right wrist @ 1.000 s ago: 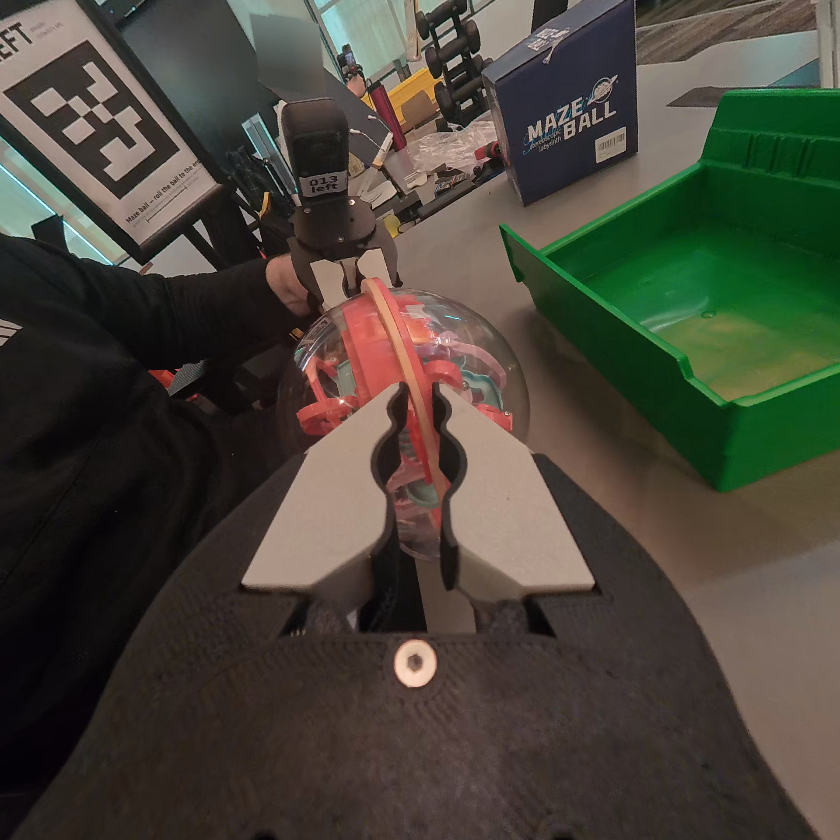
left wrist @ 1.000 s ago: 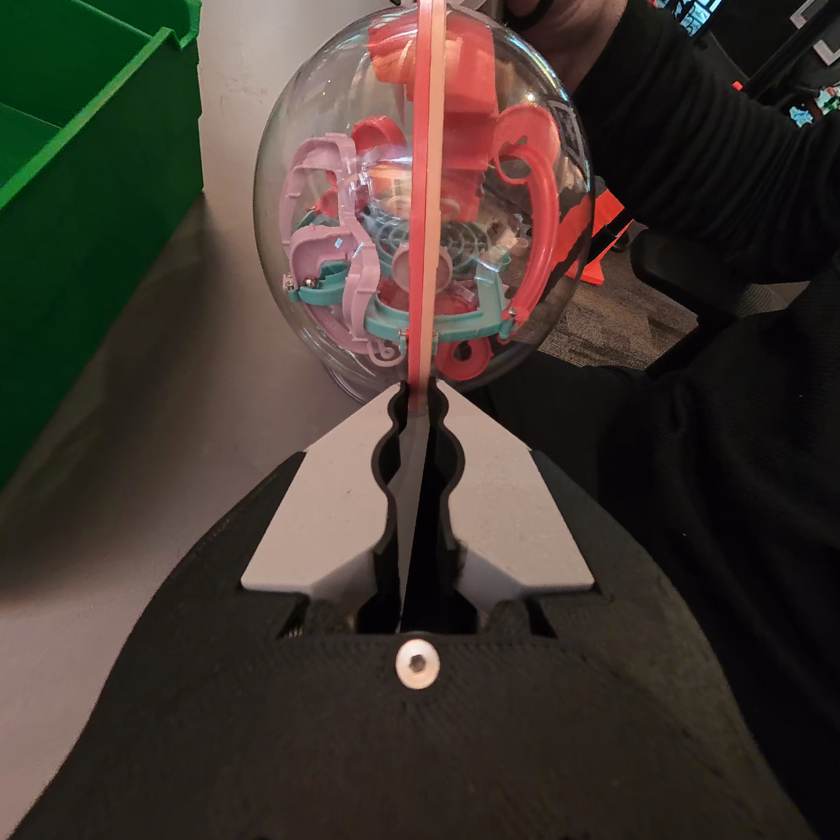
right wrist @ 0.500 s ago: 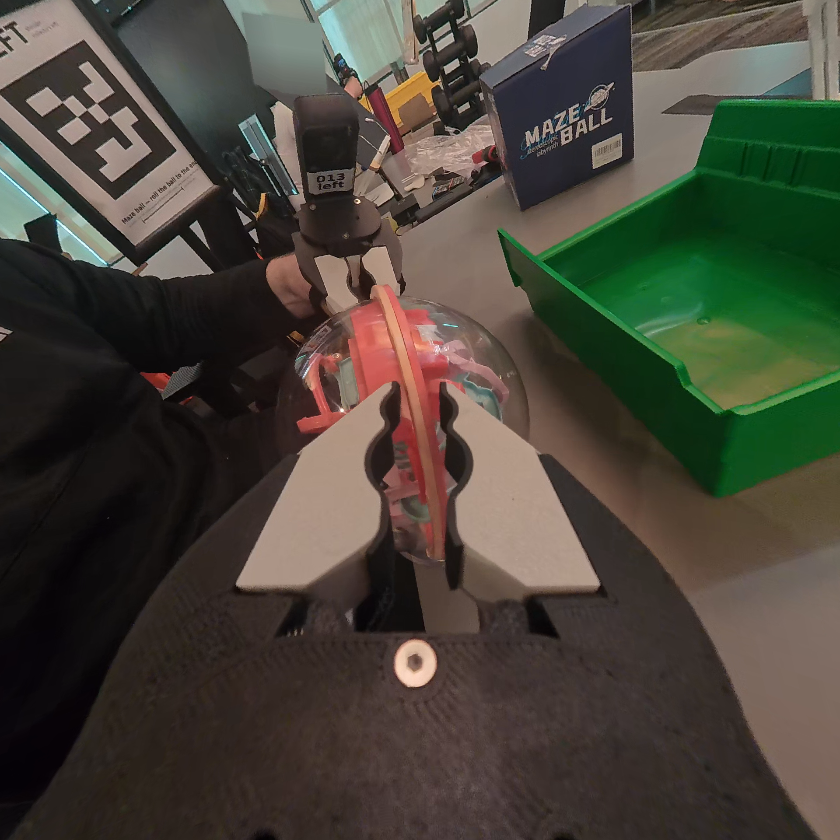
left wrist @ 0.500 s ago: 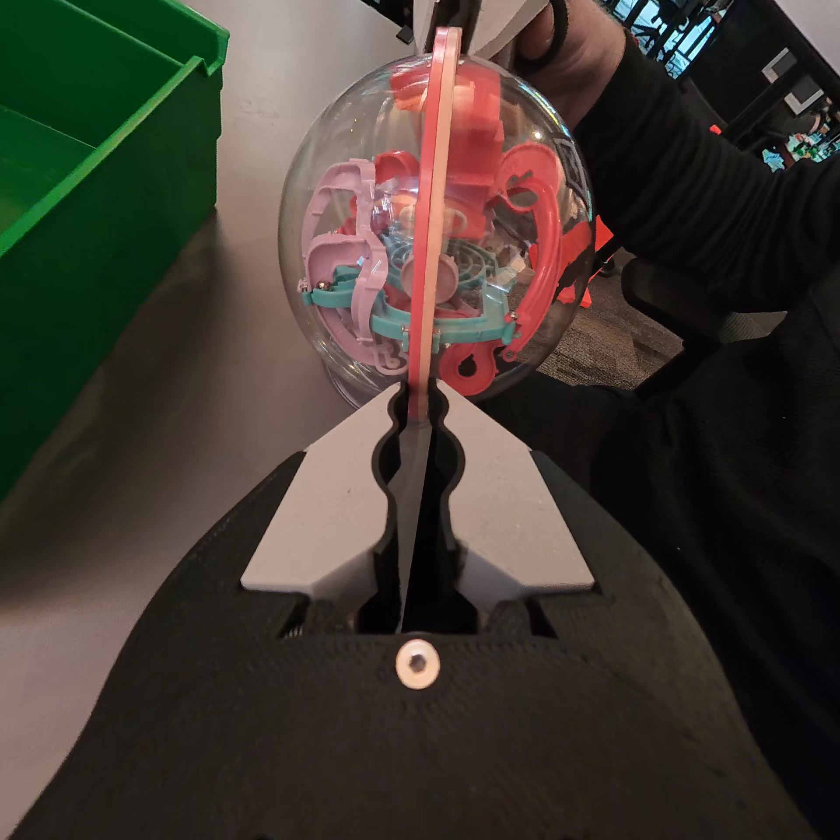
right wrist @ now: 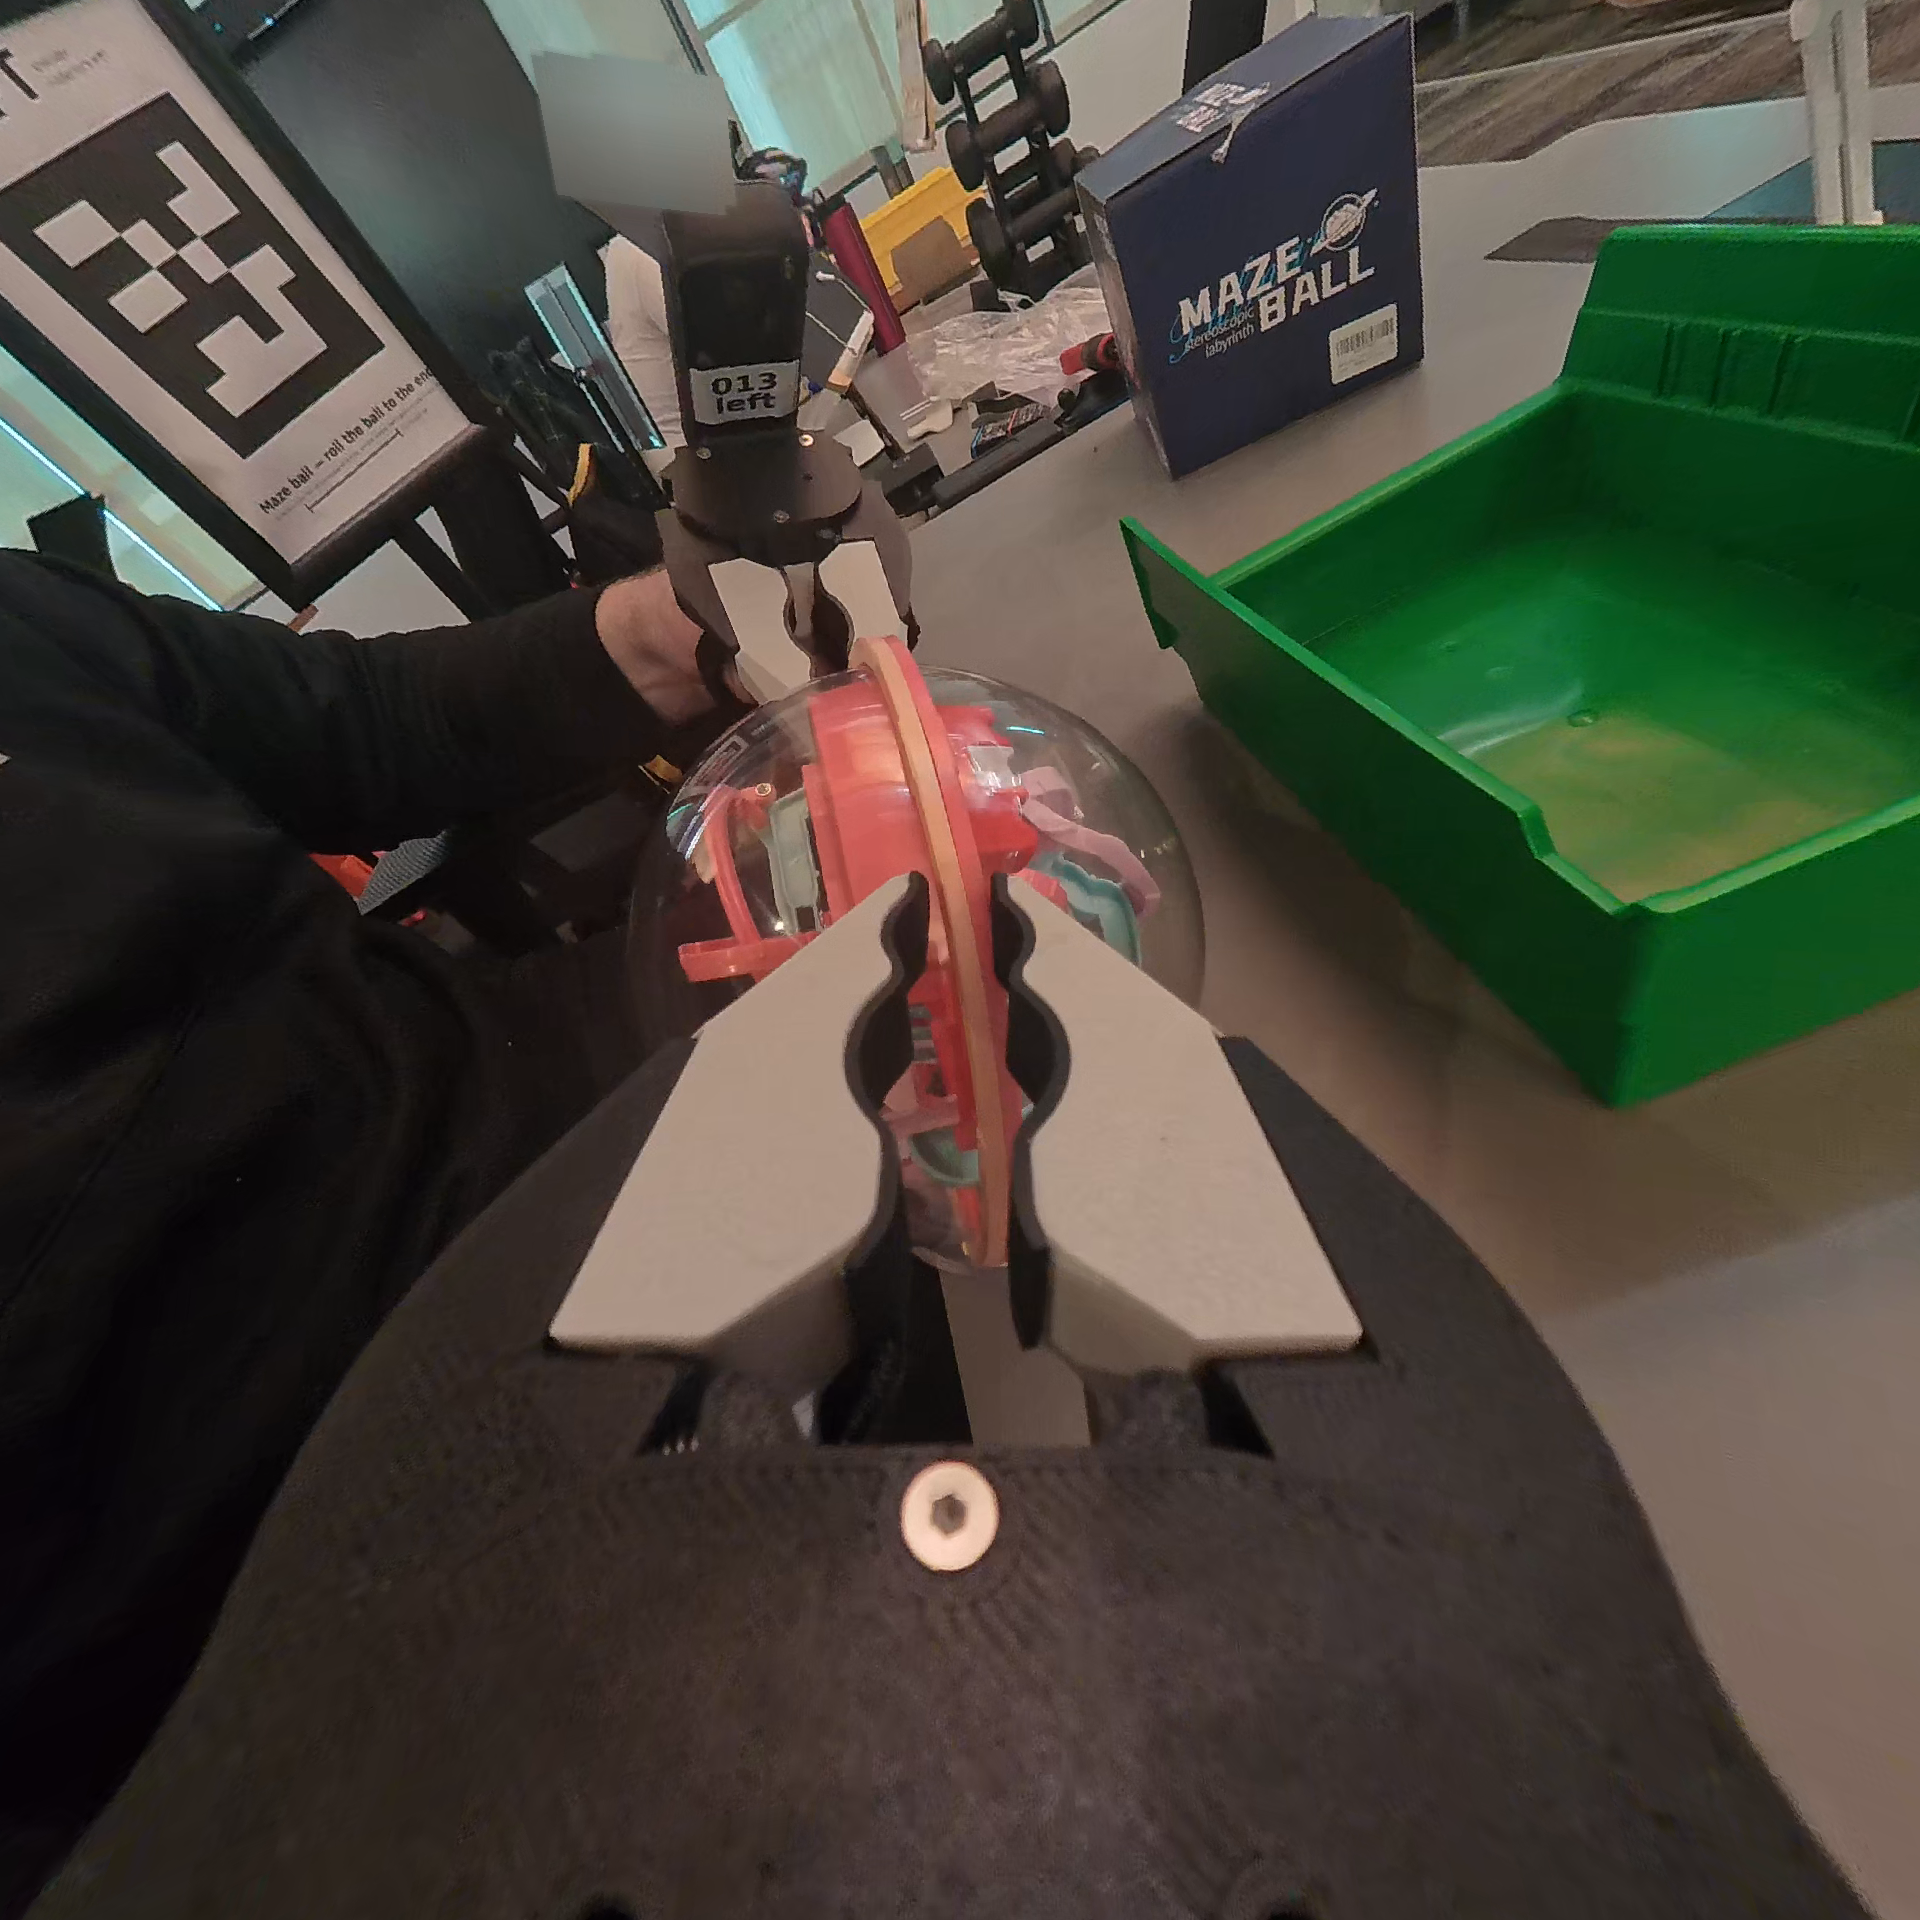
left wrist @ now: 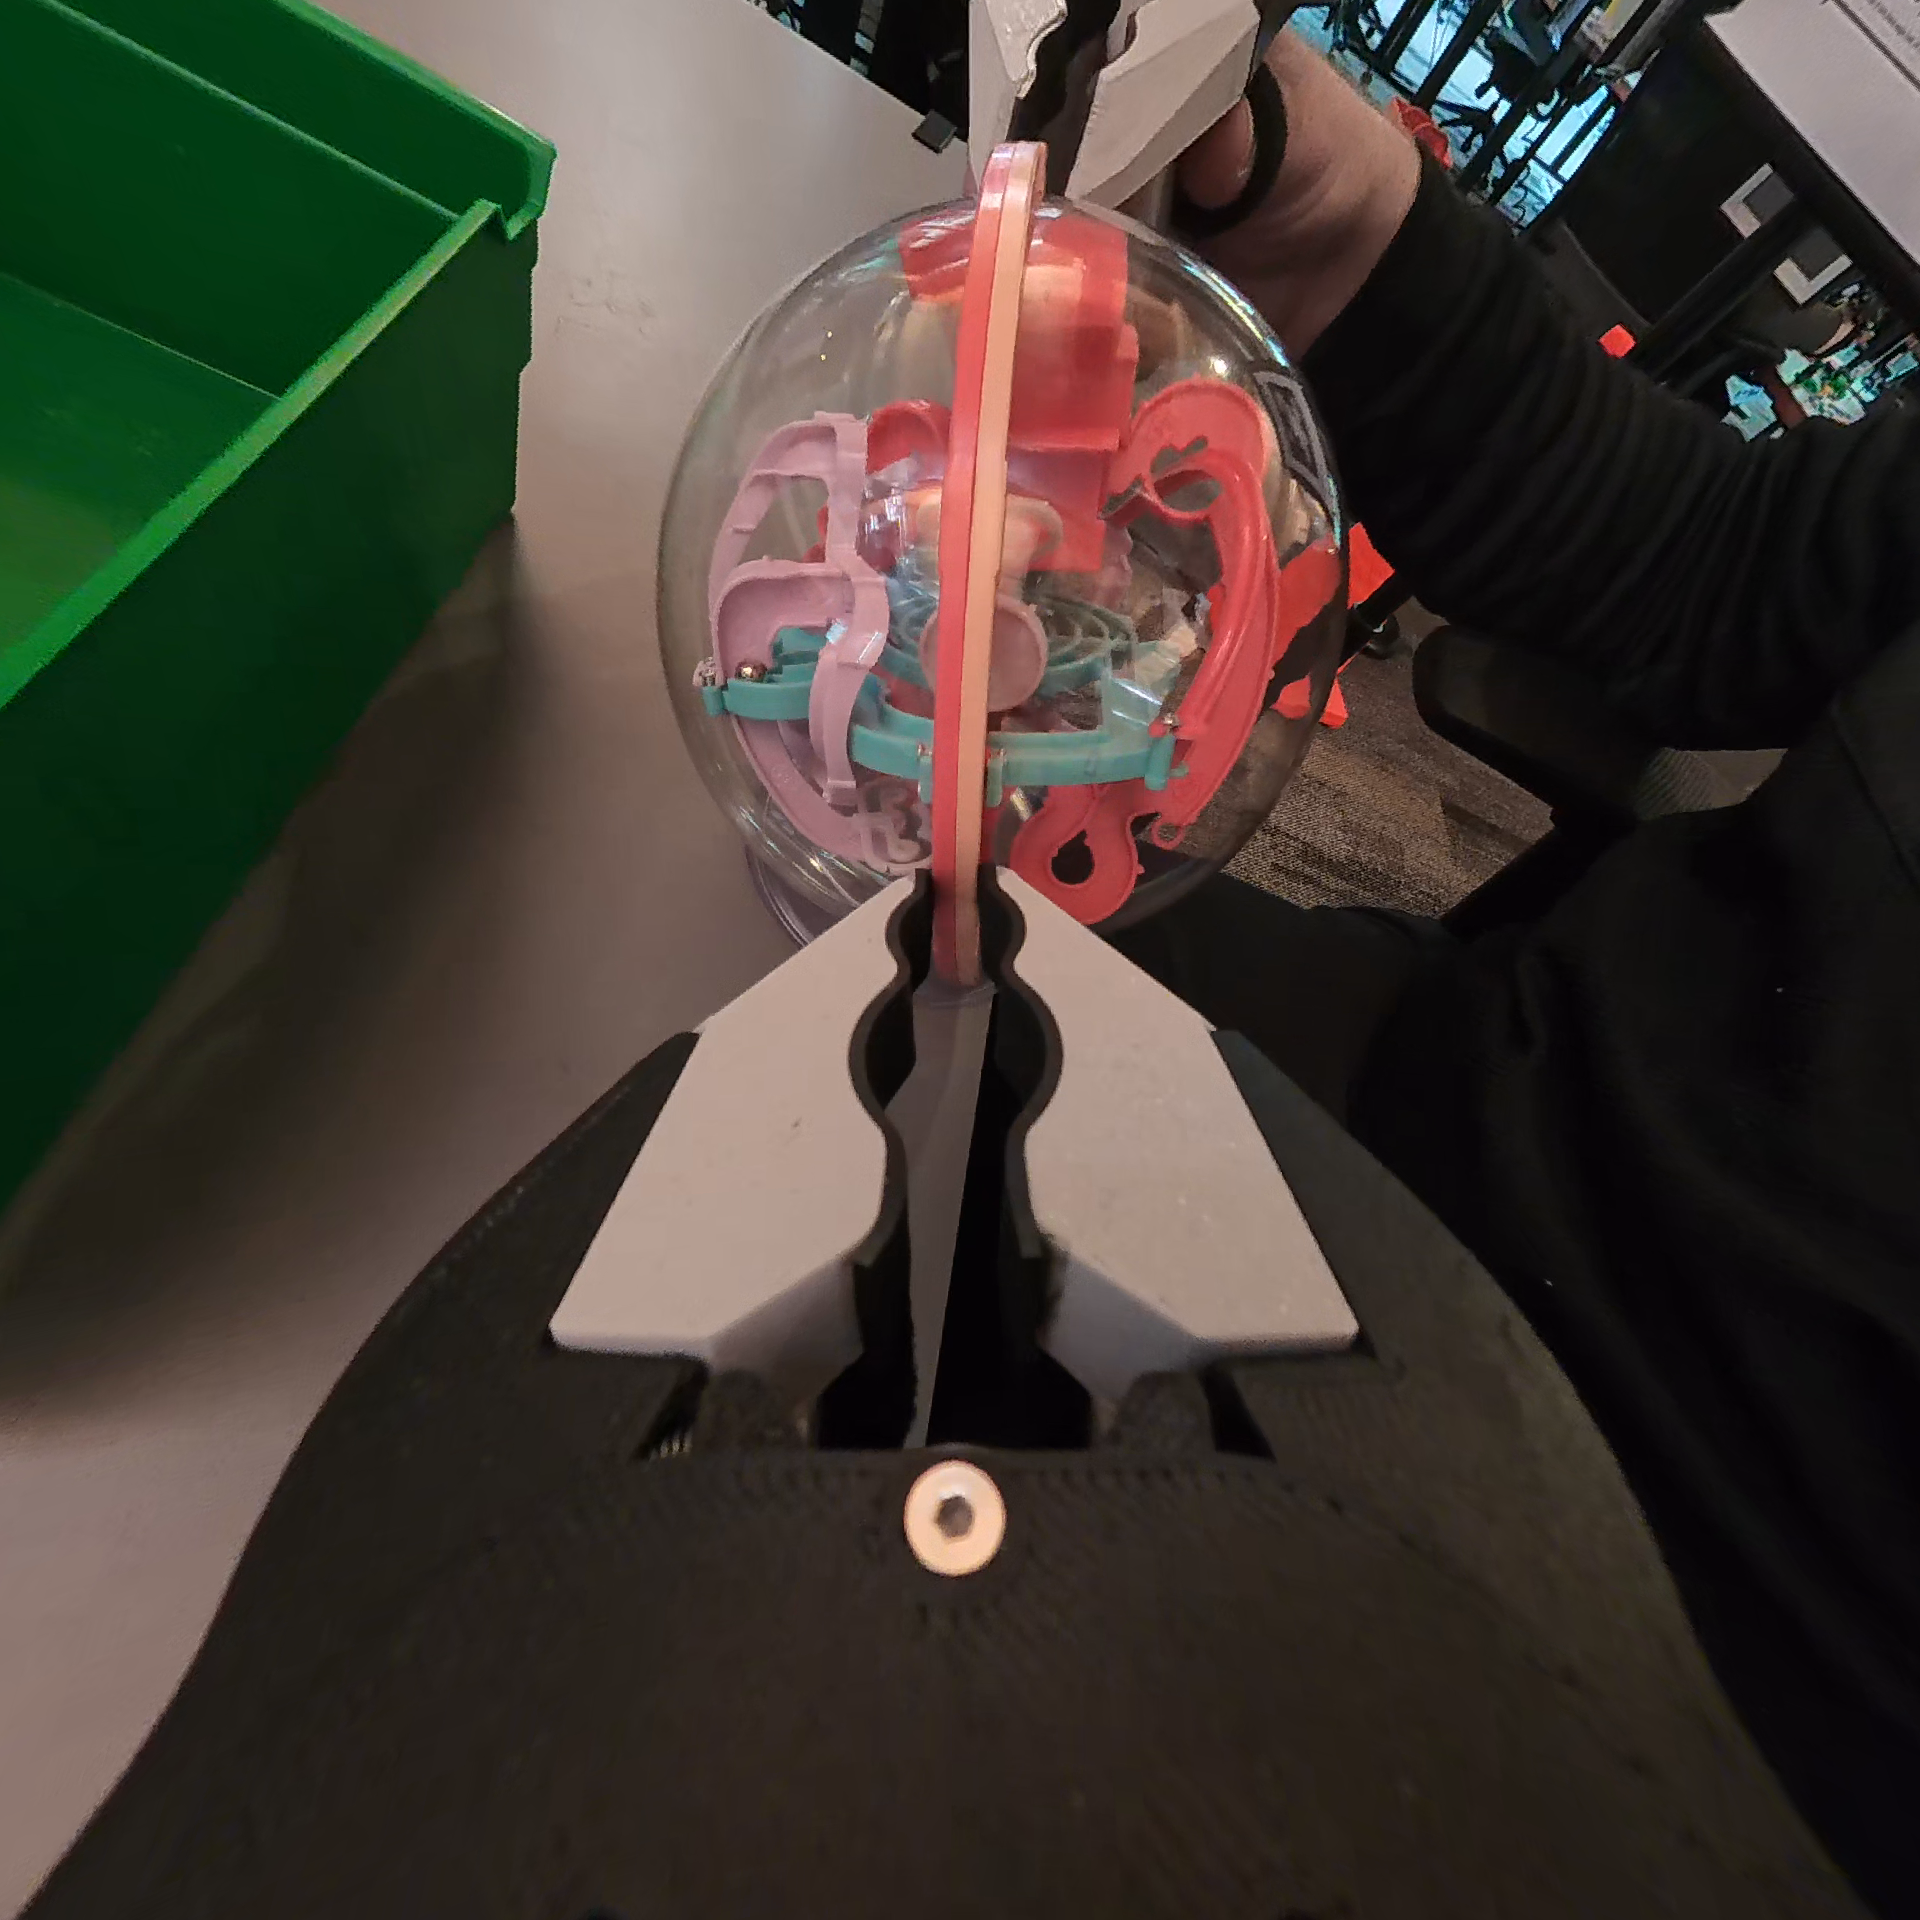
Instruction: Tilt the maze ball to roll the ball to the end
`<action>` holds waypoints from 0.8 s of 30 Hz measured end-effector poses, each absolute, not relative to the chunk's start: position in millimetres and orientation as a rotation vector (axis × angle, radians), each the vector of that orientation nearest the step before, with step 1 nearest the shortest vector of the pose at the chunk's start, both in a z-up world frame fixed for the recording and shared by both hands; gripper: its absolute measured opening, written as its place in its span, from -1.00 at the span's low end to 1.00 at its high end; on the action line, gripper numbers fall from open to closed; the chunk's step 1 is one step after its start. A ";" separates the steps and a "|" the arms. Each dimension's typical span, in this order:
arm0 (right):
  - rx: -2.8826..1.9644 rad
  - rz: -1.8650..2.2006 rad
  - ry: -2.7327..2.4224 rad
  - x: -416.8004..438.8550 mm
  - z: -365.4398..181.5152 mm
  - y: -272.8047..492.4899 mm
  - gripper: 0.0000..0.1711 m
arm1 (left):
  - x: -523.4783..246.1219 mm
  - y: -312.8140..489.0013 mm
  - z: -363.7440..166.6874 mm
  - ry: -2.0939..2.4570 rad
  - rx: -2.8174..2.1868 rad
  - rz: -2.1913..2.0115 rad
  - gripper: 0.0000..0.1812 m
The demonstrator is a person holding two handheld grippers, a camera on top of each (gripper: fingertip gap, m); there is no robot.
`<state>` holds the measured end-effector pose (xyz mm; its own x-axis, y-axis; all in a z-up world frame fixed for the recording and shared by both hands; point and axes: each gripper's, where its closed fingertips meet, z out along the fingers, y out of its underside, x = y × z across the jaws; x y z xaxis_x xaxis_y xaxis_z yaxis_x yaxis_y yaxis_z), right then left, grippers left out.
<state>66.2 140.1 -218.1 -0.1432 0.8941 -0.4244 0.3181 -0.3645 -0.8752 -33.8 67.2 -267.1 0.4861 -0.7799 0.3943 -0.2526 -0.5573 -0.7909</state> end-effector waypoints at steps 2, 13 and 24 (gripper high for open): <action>-1.637 1.534 -1.366 66.2 -218.0 140.0 -0.88 | -33.8 67.4 -267.1 0.848 -2.062 -1.011 -0.94; -1.639 1.532 -1.370 64.6 -217.2 139.0 -0.89 | -35.3 68.3 -268.1 0.839 -2.060 -1.016 -0.93; -1.644 1.503 -1.386 59.4 -214.1 137.4 -0.91 | -36.1 67.0 -274.6 0.849 -2.066 -1.014 -0.93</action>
<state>59.4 137.4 -214.1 -0.1347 0.9025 -0.4090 0.3347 -0.3471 -0.8761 -36.1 67.0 -274.6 0.4848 -0.7792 0.3972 -0.2537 -0.5599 -0.7887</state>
